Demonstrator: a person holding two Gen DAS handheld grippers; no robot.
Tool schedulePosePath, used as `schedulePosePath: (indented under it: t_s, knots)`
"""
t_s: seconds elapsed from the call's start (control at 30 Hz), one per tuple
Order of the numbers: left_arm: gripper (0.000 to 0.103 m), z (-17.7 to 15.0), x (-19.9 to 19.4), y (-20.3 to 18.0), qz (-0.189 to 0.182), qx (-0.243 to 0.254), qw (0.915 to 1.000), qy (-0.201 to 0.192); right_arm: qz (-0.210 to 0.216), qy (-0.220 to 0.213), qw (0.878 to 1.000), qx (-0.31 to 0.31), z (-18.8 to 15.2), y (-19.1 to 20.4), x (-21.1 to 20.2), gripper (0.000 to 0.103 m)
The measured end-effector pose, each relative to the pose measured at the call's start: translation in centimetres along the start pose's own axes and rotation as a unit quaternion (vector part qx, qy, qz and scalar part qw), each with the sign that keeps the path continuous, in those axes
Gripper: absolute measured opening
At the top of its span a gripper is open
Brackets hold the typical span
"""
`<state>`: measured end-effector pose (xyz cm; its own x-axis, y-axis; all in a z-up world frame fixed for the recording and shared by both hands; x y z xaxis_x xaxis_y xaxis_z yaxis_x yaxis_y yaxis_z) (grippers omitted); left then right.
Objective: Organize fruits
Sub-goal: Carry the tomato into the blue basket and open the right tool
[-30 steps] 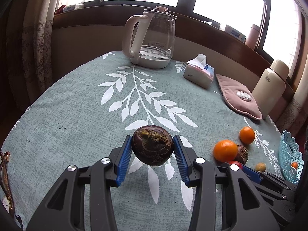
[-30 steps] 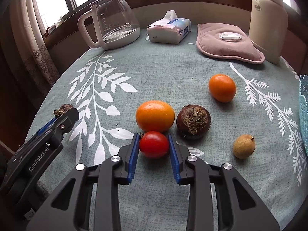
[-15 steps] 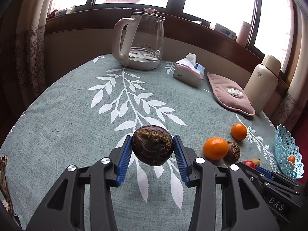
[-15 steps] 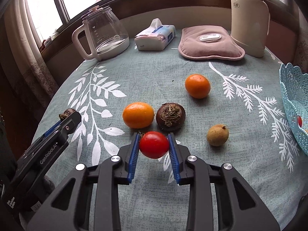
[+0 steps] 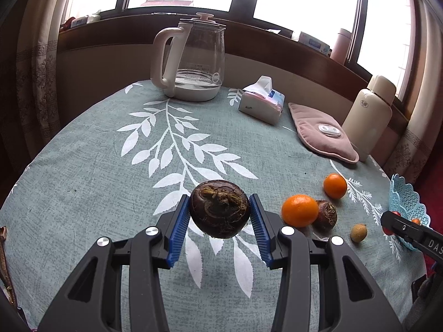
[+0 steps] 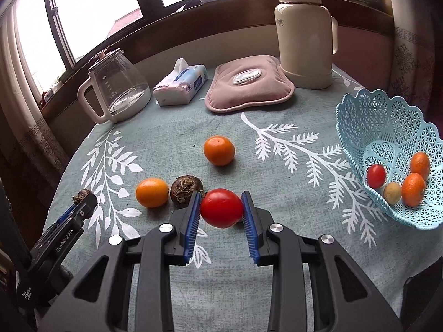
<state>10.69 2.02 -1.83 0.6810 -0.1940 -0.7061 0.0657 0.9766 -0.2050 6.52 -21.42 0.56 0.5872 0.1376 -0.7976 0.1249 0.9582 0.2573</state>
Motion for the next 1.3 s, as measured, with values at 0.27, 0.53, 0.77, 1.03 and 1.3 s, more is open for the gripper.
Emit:
schedulePosePath:
  t_s: [0.27,0.53,0.77,1.03,1.3]
  knots:
    - [0.044,0.0,0.0,0.0,0.000,0.000,1.0000,0.001,-0.029,-0.030,0.998,0.045,1.1,-5.0,-2.7,0.031]
    - [0.044,0.0,0.0,0.0,0.000,0.000,1.0000,0.001,-0.063,-0.056,0.992,0.091,2.2,-10.2,-4.9,0.031]
    - [0.044,-0.2,0.2,0.0,0.000,0.000,1.0000,0.002,-0.080,-0.050,0.988,0.126,2.2,-13.8,-4.4,0.031]
    - [0.044,-0.2,0.2,0.0,0.000,0.001,1.0000,0.002,-0.075,-0.034,0.986,0.145,1.8,-14.9,-3.0,0.031]
    - [0.044,-0.4,0.3,0.0,0.000,0.002,1.0000,0.002,-0.076,-0.046,0.983,0.158,1.8,-15.4,-3.7,0.043]
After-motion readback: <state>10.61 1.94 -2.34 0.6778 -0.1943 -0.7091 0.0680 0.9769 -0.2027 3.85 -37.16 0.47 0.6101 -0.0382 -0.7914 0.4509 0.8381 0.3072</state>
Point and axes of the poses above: each gripper's, at about its wrist camera, not at the fingertips, and x roughly the way its jaws point, y to its left, z to its top, the point moved 9 cm from there along x, roughly the way its jaws point, and after that the axes turned 11 degrees about y, right-handed, at the moved point
